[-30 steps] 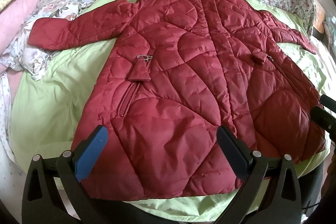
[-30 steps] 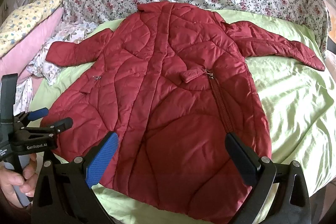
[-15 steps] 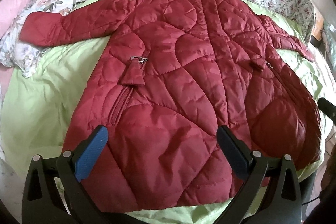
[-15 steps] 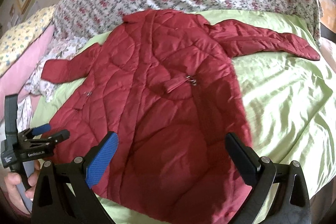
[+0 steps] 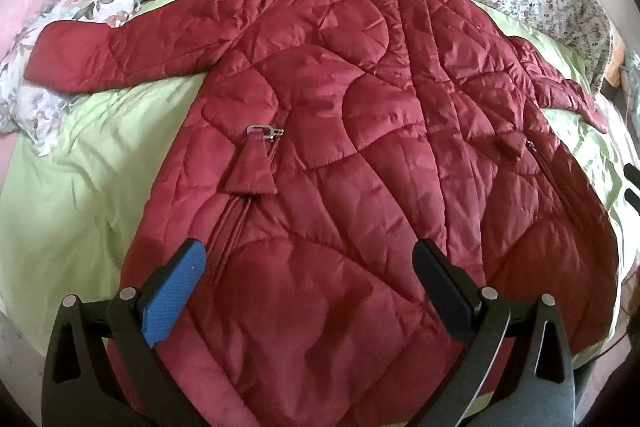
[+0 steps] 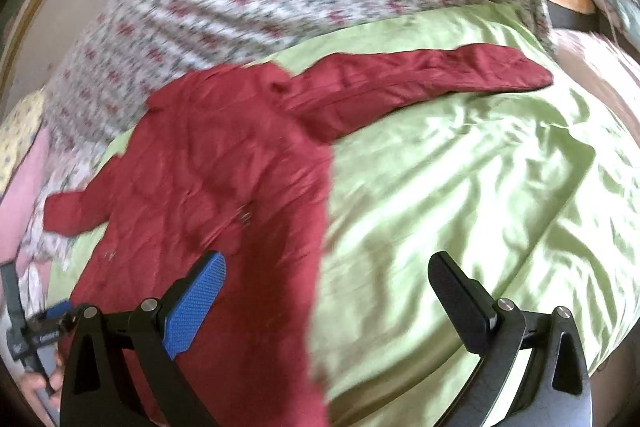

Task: Fold large clothes
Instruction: 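Grasp the red coat sleeve with the right gripper and lift it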

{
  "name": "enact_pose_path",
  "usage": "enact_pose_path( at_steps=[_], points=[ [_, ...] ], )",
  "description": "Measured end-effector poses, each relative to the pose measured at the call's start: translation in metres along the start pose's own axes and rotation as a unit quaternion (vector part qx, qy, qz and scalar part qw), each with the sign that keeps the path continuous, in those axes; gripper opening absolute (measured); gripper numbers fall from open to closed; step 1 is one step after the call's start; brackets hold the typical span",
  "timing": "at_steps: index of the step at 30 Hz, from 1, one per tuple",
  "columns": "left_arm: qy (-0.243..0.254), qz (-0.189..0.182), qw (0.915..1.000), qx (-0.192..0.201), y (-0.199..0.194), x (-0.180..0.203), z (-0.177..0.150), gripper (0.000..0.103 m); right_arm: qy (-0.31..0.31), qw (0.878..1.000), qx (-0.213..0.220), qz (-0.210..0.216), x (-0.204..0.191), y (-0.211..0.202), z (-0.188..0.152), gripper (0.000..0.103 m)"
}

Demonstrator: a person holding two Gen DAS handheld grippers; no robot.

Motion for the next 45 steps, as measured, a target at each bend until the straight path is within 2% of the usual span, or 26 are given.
enact_pose_path(
  at_steps=[9,15,20,29,31,34,36,39,45],
  points=[
    [0.008,-0.009,0.9996,-0.023,0.026,0.014,0.012,0.103,0.078,0.996,0.036,-0.028,0.089,0.029,0.048,0.099],
    [0.014,-0.009,0.9992,-0.037,0.041,0.022,0.017,0.103,0.169,0.984,0.049,0.003,0.152,0.074,0.076,0.077],
    [0.021,-0.001,0.9987,-0.047,0.052,0.025,0.019,0.103,0.227,0.972,0.061,0.022,0.192,0.117,0.097,0.066],
    [0.022,0.019,0.9977,-0.061,0.071,0.021,0.023,0.103,0.25,0.963,0.095,-0.015,0.229,0.151,0.134,0.054],
    [0.024,0.021,0.9977,-0.06,0.074,0.021,0.024,0.103,0.247,0.963,0.1,-0.029,0.235,0.153,0.14,0.049],
    [0.027,0.02,0.9977,-0.058,0.075,0.023,0.024,0.103,0.241,0.964,0.107,-0.04,0.237,0.153,0.147,0.033],
    [0.026,0.019,0.9977,-0.059,0.075,0.022,0.024,0.103,0.225,0.966,0.116,-0.046,0.231,0.147,0.152,0.016],
    [0.024,0.016,0.9977,-0.062,0.074,0.022,0.023,0.103,0.186,0.973,0.127,-0.055,0.214,0.137,0.159,0.01],
    [0.022,0.005,0.9981,-0.058,0.064,0.021,0.02,0.103,0.097,0.986,0.135,-0.028,0.158,0.121,0.167,0.009]
  ],
)
Point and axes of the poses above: each gripper's, at about its wrist camera, not at the fingertips, and y roughly the way its jaws point, x to its right, z to its top, the point moved 3 cm from there along y, roughly the way its jaws point, and after that the axes turned 3 degrees about -y, right-handed, at the moved point
